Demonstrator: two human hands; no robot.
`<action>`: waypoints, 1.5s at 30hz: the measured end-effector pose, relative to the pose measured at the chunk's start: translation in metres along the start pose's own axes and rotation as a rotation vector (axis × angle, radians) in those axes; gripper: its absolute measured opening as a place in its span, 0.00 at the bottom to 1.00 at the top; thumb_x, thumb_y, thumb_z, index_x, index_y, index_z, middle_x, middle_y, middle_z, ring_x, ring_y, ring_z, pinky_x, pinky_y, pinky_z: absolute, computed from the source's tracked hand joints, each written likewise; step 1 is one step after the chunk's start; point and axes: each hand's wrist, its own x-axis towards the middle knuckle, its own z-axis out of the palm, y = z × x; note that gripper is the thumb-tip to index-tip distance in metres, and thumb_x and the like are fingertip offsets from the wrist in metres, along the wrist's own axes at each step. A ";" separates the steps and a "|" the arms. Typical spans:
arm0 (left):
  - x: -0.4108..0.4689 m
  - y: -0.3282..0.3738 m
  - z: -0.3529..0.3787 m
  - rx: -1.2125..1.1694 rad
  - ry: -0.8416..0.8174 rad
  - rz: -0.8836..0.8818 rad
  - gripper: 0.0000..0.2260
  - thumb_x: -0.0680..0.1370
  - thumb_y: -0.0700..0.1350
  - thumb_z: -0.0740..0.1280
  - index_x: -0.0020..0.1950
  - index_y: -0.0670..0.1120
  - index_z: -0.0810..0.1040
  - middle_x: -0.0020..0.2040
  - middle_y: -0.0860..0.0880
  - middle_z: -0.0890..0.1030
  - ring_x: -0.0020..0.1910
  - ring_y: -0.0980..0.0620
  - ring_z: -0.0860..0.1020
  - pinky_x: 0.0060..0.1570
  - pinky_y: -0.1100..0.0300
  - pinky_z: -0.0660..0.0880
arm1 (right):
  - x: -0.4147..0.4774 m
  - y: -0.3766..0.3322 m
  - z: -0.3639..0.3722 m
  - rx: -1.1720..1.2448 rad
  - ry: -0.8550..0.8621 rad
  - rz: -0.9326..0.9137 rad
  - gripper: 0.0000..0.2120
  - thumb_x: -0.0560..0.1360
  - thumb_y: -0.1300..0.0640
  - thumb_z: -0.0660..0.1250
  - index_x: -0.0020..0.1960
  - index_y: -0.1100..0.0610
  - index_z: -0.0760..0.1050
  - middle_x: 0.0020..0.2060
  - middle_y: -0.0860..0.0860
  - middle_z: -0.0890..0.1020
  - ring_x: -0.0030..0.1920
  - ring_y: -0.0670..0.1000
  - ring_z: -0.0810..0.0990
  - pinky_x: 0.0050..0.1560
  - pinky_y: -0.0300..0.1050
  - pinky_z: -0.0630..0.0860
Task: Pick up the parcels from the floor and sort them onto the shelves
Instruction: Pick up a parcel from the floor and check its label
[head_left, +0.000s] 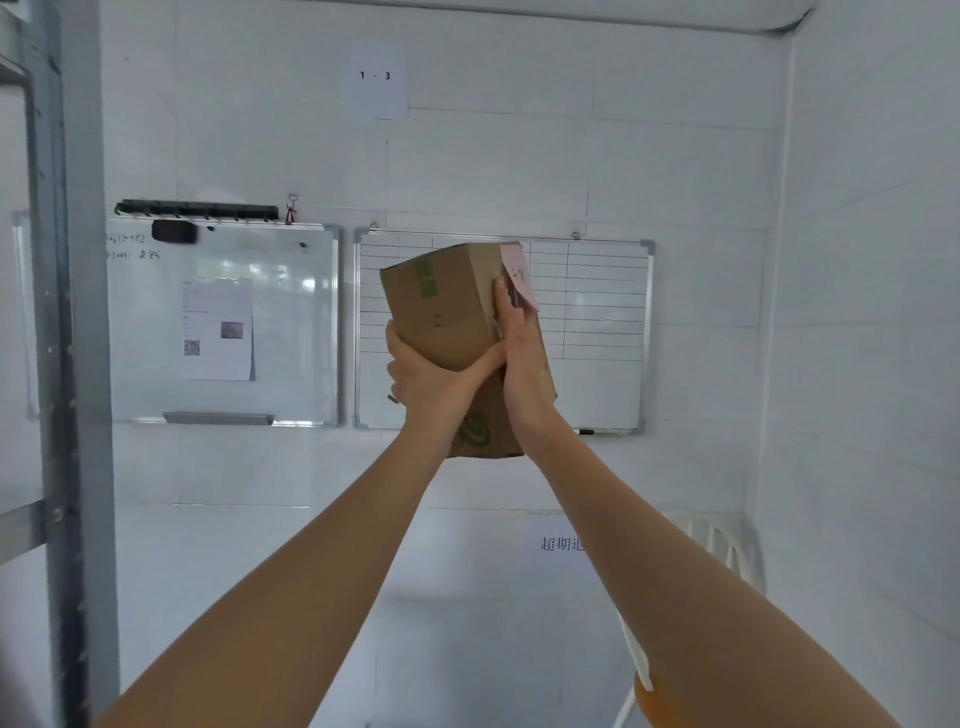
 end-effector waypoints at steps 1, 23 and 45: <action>0.000 0.000 -0.001 -0.030 0.003 -0.002 0.55 0.53 0.62 0.77 0.74 0.55 0.52 0.67 0.49 0.68 0.65 0.46 0.69 0.63 0.47 0.71 | 0.000 0.001 0.000 0.000 -0.017 -0.013 0.42 0.66 0.21 0.49 0.76 0.37 0.56 0.73 0.41 0.67 0.74 0.47 0.65 0.75 0.61 0.56; 0.007 -0.005 -0.070 -0.300 -0.412 -0.128 0.27 0.74 0.63 0.60 0.71 0.56 0.66 0.62 0.50 0.80 0.59 0.49 0.79 0.52 0.53 0.79 | -0.015 0.025 -0.055 0.357 -0.310 0.177 0.26 0.74 0.52 0.68 0.71 0.50 0.67 0.52 0.50 0.84 0.46 0.50 0.86 0.41 0.46 0.83; -0.019 0.010 -0.115 -0.211 -0.242 -0.050 0.22 0.77 0.58 0.58 0.71 0.58 0.66 0.57 0.54 0.81 0.53 0.53 0.81 0.44 0.57 0.79 | -0.036 0.017 -0.014 0.559 -0.443 0.178 0.32 0.72 0.53 0.68 0.74 0.48 0.63 0.53 0.51 0.84 0.45 0.50 0.86 0.40 0.48 0.83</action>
